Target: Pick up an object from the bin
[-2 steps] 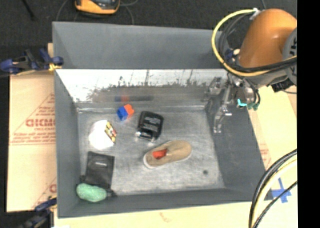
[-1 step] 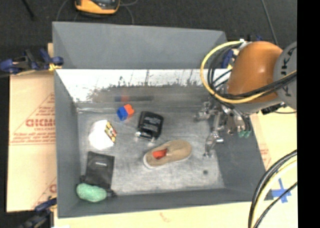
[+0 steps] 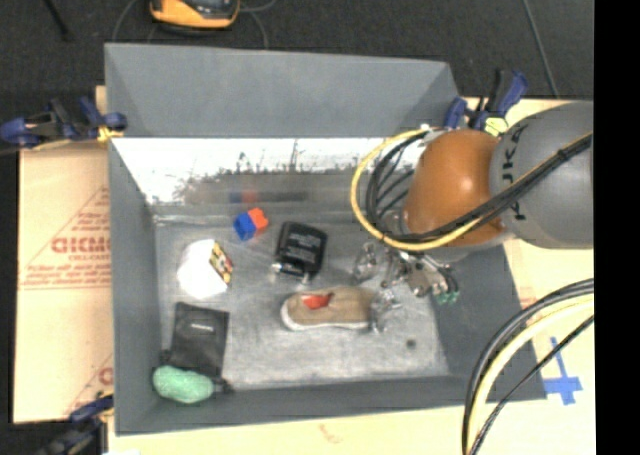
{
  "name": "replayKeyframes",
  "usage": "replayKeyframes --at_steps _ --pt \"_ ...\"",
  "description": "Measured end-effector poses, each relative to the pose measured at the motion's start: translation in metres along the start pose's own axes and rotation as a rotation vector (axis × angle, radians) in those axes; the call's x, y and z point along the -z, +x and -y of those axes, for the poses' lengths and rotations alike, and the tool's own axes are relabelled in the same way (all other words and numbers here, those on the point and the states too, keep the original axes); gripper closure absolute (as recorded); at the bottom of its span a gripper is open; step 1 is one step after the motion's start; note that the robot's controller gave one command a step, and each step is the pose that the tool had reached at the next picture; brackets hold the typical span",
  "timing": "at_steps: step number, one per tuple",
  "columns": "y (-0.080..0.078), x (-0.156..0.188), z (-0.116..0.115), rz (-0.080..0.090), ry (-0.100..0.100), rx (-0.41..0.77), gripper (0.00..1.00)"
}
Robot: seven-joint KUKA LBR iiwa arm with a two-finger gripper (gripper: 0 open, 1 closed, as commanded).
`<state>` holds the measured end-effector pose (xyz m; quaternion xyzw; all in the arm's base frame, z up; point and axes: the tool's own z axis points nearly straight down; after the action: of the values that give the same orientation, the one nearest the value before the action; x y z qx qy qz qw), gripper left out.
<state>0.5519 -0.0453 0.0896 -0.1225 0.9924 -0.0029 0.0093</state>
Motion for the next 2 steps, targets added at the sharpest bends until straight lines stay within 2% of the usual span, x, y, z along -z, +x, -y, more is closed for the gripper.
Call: replayKeyframes --at_steps 1,2 --pt "0.000 0.000 0.000 0.000 0.000 0.001 1.00" --pt "-0.009 0.142 -0.059 -0.010 -0.008 0.188 1.00"
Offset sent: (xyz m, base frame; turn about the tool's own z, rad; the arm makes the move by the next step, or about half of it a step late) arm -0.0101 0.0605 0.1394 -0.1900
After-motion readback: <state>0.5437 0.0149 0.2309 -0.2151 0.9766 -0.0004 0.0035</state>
